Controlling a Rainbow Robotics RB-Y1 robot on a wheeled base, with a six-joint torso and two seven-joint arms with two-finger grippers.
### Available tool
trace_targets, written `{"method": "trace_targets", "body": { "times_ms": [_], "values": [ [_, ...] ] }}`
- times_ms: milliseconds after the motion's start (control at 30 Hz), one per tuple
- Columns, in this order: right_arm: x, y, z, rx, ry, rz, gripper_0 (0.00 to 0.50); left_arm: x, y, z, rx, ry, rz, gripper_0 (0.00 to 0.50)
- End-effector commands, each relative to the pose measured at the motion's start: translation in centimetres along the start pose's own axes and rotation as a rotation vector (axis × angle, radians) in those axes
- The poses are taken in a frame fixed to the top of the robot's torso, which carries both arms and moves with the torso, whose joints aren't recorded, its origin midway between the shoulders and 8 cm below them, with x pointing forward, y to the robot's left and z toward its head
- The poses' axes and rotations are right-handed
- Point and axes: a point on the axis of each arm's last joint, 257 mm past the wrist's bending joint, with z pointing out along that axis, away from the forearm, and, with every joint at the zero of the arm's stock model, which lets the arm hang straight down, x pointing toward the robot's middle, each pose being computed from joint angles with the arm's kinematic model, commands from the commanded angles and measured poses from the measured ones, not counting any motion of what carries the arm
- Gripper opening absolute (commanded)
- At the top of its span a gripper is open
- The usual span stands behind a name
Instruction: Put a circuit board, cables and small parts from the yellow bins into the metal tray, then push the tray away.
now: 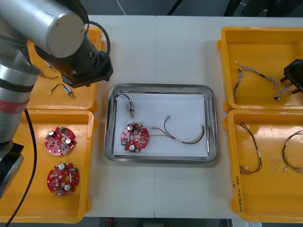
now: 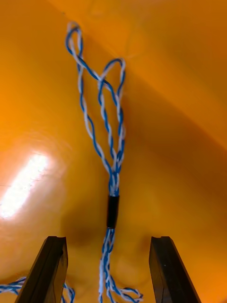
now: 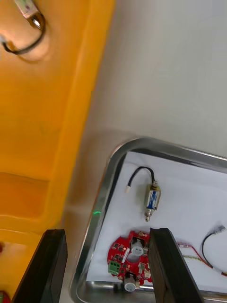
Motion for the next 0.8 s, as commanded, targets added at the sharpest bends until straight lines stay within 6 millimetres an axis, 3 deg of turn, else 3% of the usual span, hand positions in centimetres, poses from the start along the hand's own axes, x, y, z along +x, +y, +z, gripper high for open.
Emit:
{"method": "trace_targets", "body": {
  "times_ms": [33,467,633,733,767,800],
  "values": [
    [0.5,-0.1,0.7,0.005,-0.002,0.043,0.5,-5.1,2.7,-4.0,0.012,-0.109,-0.123,0.5],
    [1.4,-0.9,1.9,0.006,0.007,0.087,0.5,-11.2,9.8,-6.8,-0.05,-0.178,-0.247,0.5],
    [1.9,-1.1,2.3,0.013,0.012,0.094,0.5,-12.7,12.4,-6.7,-0.104,-0.164,-0.252,0.5],
    [1.9,-1.2,2.4,0.015,0.012,0.099,0.299,-13.2,13.9,-6.3,-0.143,-0.145,-0.255,0.5],
    [1.9,-1.1,2.4,0.014,0.009,0.102,0.06,-13.4,14.5,-6.1,-0.156,-0.137,-0.256,0.5],
    [1.9,-1.1,2.4,0.014,0.009,0.102,0.001,-13.4,14.7,-6.1,-0.159,-0.131,-0.258,0.5]
  ]
}}
